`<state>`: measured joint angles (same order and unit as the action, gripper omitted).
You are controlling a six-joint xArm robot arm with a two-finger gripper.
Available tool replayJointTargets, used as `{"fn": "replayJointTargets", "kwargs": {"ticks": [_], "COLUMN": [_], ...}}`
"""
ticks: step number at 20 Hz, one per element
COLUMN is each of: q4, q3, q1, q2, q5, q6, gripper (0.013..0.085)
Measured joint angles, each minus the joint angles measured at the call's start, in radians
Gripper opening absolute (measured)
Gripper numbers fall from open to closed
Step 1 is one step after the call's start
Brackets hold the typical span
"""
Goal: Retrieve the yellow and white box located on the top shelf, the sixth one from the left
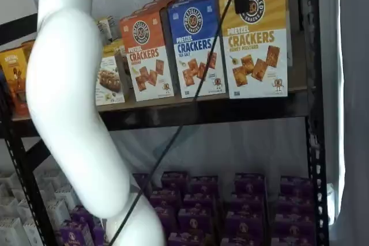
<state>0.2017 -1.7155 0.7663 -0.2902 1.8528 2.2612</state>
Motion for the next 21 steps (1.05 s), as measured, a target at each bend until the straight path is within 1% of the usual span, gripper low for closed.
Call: {"fn": "replayJointTargets", "kwargs": {"ticks": [3,8,12,17,21], "q4": [-0.024,-0.06,-0.068,-0.066,-0.064], "q3": [0.058,0.135,0.187,0.235,0.256], "q1": [0.0,-0.022,-0.037,-0.049,-0.057], "q2": [-0.061,-0.139,-0.188,-0.234,-0.254], "q5": [0.022,0.057,0.07,0.083,0.094], "q6": [0.007,-0.003,-0.016,-0.03,-0.04], "gripper": [0.061,0.061,0.061,0.061,0.061]}}
